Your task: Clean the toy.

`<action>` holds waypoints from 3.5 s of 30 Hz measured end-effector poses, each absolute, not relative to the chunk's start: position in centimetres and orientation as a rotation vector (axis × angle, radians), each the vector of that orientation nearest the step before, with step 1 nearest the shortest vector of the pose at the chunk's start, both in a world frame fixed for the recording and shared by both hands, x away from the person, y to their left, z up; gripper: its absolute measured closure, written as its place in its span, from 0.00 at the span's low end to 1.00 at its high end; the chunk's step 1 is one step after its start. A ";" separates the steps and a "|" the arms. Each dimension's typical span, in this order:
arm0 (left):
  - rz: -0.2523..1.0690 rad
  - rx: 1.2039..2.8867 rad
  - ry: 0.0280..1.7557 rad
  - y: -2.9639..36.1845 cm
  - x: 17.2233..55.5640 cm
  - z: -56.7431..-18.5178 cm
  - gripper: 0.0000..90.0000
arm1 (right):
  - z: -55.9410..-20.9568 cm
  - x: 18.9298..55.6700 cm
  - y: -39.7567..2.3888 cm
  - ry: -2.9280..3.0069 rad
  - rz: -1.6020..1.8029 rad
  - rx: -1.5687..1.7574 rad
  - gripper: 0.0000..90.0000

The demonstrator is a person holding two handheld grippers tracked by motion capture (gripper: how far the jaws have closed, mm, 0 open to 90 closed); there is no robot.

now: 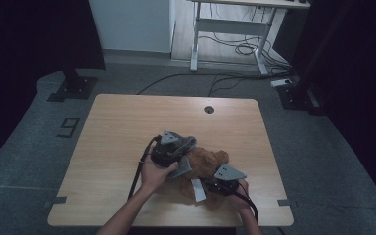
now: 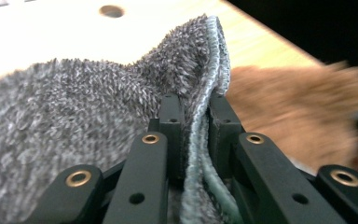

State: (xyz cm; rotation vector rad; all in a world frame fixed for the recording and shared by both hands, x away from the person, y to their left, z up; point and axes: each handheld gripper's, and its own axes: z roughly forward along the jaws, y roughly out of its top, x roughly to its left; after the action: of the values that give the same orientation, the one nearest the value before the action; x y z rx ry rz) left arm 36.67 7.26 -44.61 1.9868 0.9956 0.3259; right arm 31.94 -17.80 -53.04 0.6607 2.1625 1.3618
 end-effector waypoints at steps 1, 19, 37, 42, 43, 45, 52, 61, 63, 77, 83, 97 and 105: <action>0.323 1.976 1.014 8.1 36.8 -44.8 0.87 | -53.0 31.9 -17.9 2.165 1.361 0.664 0.52; 0.280 1.886 1.290 19.2 36.8 -50.2 0.87 | -53.6 32.1 -18.3 2.172 1.402 0.716 0.51; 0.236 1.844 1.047 13.0 36.2 -43.1 0.87 | -53.6 32.4 -18.6 2.166 1.396 0.722 0.50; 0.182 1.925 0.926 6.0 36.7 -41.9 0.87 | -53.6 32.4 -18.6 2.168 1.393 0.717 0.50; 0.173 1.938 0.907 4.6 36.7 -41.8 0.87 | -53.6 32.4 -18.6 2.169 1.394 0.716 0.50; 0.153 1.960 0.855 1.7 36.6 -41.5 0.87 | -53.6 32.4 -18.6 2.170 1.398 0.714 0.50; 0.161 2.051 0.838 -3.0 36.9 -43.4 0.86 | -53.8 32.3 -18.7 2.182 1.392 0.723 0.50; 0.178 2.050 0.959 1.1 38.5 -44.3 0.87 | -54.1 32.4 -18.6 2.190 1.377 0.732 0.50; 0.231 2.072 0.971 2.4 38.4 -44.2 0.87 | -54.2 32.3 -18.6 2.187 1.375 0.734 0.51; 0.309 1.973 1.118 12.8 37.6 -44.5 0.87 | -54.2 32.2 -18.2 2.188 1.367 0.732 0.51; 0.321 1.952 1.192 15.9 37.3 -45.9 0.87 | -54.3 32.2 -18.2 2.189 1.372 0.743 0.51; 0.282 2.013 1.274 18.4 37.5 -48.6 0.87 | -54.4 32.3 -18.6 2.180 1.390 0.762 0.52; 0.349 1.991 1.119 14.4 38.2 -42.0 0.86 | -54.3 32.6 -18.4 2.161 1.337 0.727 0.52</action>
State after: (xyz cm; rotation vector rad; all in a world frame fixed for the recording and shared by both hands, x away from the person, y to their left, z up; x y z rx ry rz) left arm 38.23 14.40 -42.00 1.9911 1.1187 0.3486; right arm 32.63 -18.39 -54.29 0.7269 2.1611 1.3368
